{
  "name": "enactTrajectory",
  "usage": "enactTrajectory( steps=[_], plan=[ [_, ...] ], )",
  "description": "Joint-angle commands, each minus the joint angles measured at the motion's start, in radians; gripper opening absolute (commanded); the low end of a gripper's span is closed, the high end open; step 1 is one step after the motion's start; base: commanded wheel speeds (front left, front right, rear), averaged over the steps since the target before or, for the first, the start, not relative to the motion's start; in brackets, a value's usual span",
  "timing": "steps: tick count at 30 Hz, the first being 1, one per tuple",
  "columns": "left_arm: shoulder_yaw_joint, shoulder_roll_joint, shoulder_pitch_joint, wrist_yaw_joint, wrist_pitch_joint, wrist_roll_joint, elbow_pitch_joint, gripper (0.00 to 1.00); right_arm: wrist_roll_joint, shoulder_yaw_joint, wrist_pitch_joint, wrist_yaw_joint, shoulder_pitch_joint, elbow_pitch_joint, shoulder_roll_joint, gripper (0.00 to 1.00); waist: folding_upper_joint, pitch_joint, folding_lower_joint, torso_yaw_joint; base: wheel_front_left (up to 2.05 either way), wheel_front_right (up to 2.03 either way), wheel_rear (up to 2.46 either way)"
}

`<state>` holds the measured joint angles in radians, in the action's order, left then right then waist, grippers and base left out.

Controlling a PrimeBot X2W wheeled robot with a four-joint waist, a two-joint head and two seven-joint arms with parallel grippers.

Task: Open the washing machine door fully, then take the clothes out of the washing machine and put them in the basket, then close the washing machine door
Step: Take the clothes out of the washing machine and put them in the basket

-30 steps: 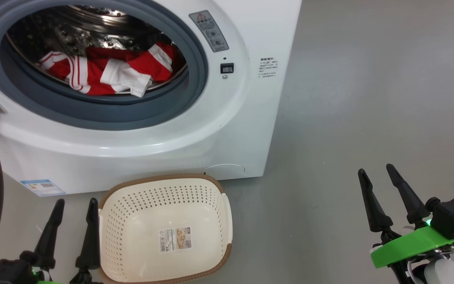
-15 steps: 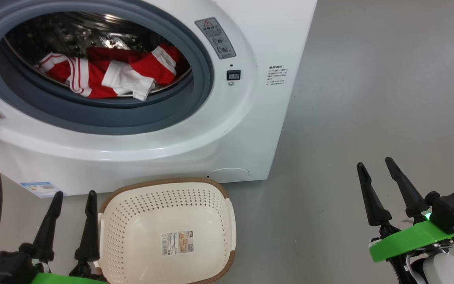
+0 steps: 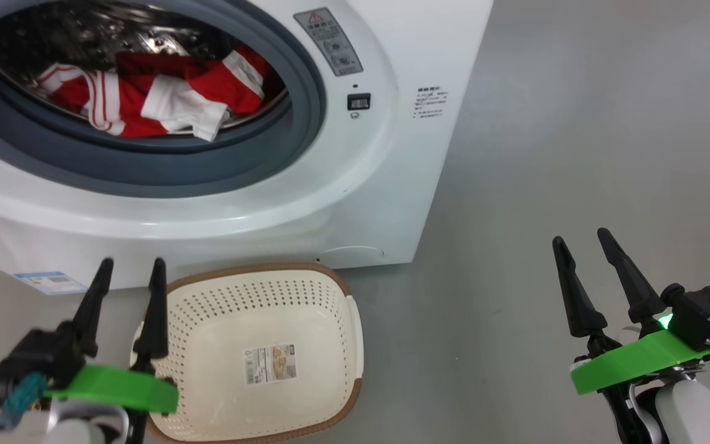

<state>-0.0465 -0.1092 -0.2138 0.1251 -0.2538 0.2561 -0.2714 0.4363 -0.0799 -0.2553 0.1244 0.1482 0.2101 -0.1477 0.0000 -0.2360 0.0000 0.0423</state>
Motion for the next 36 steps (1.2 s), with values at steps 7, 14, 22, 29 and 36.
enactTrajectory(
  steps=[7,14,22,29,36],
  plan=[
    [0.007,-0.037,-0.251,0.004,-0.008,-0.055,-0.221,1.0,-0.01,-0.034,-0.006,0.006,0.049,-0.028,0.016,1.0,0.0,-0.075,0.0,0.045,0.0,0.0,0.0],
    [0.048,-0.076,-0.524,-0.002,0.045,-0.091,-0.459,1.0,-0.01,-0.038,-0.006,0.006,0.082,-0.032,0.043,1.0,0.0,-0.143,0.0,0.084,0.0,0.0,0.0],
    [0.061,-0.113,-0.732,-0.009,0.166,-0.095,-0.636,1.0,-0.011,-0.053,-0.006,0.006,0.111,-0.033,0.061,1.0,0.0,-0.19,0.0,0.112,0.0,0.0,0.0],
    [0.092,-0.158,-0.88,-0.018,0.185,-0.124,-0.752,1.0,-0.01,-0.078,-0.006,0.006,0.139,-0.037,0.077,1.0,0.0,-0.234,0.0,0.139,0.0,0.0,0.0],
    [0.118,-0.207,-0.992,-0.031,0.174,-0.15,-0.843,1.0,-0.007,-0.108,-0.006,0.006,0.172,-0.036,0.087,1.0,0.0,-0.279,0.0,0.166,0.0,0.0,0.0]
  ],
)
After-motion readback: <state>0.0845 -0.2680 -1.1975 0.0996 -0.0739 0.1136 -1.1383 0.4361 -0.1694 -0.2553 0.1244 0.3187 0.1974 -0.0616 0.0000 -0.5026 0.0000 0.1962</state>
